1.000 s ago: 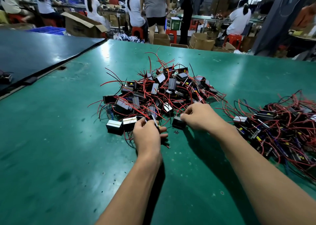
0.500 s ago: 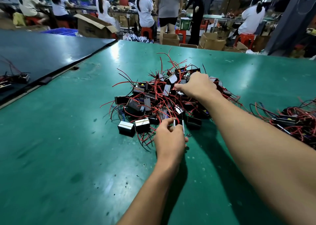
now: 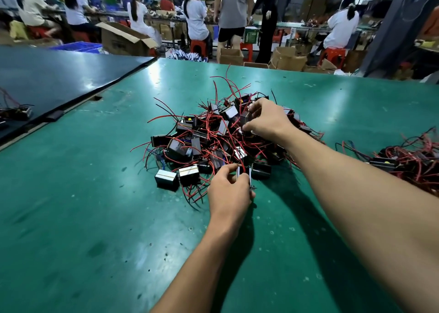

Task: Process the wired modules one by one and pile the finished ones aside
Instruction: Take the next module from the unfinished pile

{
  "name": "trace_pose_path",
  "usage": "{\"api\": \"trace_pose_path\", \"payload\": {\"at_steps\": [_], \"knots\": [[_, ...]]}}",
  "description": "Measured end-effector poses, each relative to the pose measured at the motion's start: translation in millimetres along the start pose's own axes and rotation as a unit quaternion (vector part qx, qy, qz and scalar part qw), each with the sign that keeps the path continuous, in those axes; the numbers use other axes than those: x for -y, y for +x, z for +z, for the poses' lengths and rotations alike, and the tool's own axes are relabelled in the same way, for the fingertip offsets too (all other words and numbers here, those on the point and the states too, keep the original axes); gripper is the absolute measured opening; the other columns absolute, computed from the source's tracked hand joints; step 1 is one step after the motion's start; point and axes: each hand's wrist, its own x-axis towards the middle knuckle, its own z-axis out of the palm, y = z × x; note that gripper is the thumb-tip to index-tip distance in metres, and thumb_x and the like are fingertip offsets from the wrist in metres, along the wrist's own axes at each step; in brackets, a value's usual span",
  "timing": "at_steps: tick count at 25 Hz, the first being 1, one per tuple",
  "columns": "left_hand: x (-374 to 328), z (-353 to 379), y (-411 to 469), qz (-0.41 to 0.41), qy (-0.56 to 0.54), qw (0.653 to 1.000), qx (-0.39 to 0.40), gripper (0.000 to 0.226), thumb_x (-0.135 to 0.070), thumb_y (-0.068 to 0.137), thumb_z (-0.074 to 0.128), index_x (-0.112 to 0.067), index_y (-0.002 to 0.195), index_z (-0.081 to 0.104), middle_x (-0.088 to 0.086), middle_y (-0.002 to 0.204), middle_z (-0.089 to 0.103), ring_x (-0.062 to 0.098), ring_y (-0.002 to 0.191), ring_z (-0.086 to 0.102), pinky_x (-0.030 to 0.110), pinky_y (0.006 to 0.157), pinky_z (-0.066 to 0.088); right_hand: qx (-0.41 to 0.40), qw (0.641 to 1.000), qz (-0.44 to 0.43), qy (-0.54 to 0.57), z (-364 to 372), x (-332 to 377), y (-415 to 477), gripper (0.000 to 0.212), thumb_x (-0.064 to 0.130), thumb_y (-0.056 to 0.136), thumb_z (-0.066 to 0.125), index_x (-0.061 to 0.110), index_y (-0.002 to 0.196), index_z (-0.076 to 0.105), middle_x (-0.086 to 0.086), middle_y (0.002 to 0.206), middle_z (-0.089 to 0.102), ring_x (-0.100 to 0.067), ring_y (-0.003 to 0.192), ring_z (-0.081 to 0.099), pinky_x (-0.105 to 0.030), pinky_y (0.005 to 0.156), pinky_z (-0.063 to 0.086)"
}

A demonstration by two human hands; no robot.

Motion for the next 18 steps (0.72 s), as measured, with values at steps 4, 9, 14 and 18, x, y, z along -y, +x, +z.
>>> {"api": "trace_pose_path", "payload": {"at_steps": [4, 9, 14, 18], "knots": [[0, 0, -2, 0.009, 0.008, 1.0, 0.004, 0.029, -0.003, 0.09, 0.054, -0.016, 0.115, 0.061, 0.007, 0.073, 0.063, 0.017, 0.053, 0.059, 0.03, 0.05, 0.051, -0.109, 0.984, 0.005, 0.138, -17, -7, -14, 0.042, 0.008, 0.073, 0.082, 0.019, 0.102, 0.055, 0.008, 0.087, 0.059, -0.009, 0.079, 0.058, -0.011, 0.064, 0.045], [-1, -1, -2, 0.021, 0.026, 0.999, 0.013, 0.034, -0.005, 0.092, 0.054, -0.014, 0.124, 0.057, 0.01, 0.08, 0.064, 0.013, 0.055, 0.06, 0.027, 0.05, 0.051, -0.065, 0.885, 0.011, 0.462, -56, 5, -39, 0.031, 0.0, 0.086, 0.07, 0.013, 0.105, 0.049, -0.004, 0.088, 0.068, -0.023, 0.08, 0.07, -0.033, 0.068, 0.056], [-9, -5, -2, 0.01, -0.004, 0.999, 0.031, 0.022, -0.006, 0.093, 0.056, -0.014, 0.114, 0.06, 0.012, 0.081, 0.067, 0.015, 0.055, 0.059, 0.024, 0.046, 0.048, 0.07, 0.846, -0.018, 0.529, -76, -7, -95, 0.036, -0.003, 0.078, 0.069, 0.009, 0.108, 0.056, -0.013, 0.091, 0.074, -0.029, 0.082, 0.074, -0.035, 0.079, 0.061], [-11, -4, -8, 0.008, 0.027, 0.995, 0.095, 0.006, -0.013, 0.093, 0.062, -0.014, 0.092, 0.068, 0.0, 0.067, 0.068, 0.008, 0.046, 0.057, 0.019, 0.045, 0.044, 0.006, 0.955, -0.012, 0.297, -71, -44, -155, 0.023, 0.011, 0.076, 0.082, 0.016, 0.092, 0.067, -0.007, 0.091, 0.076, -0.018, 0.085, 0.071, -0.03, 0.084, 0.057]]}}
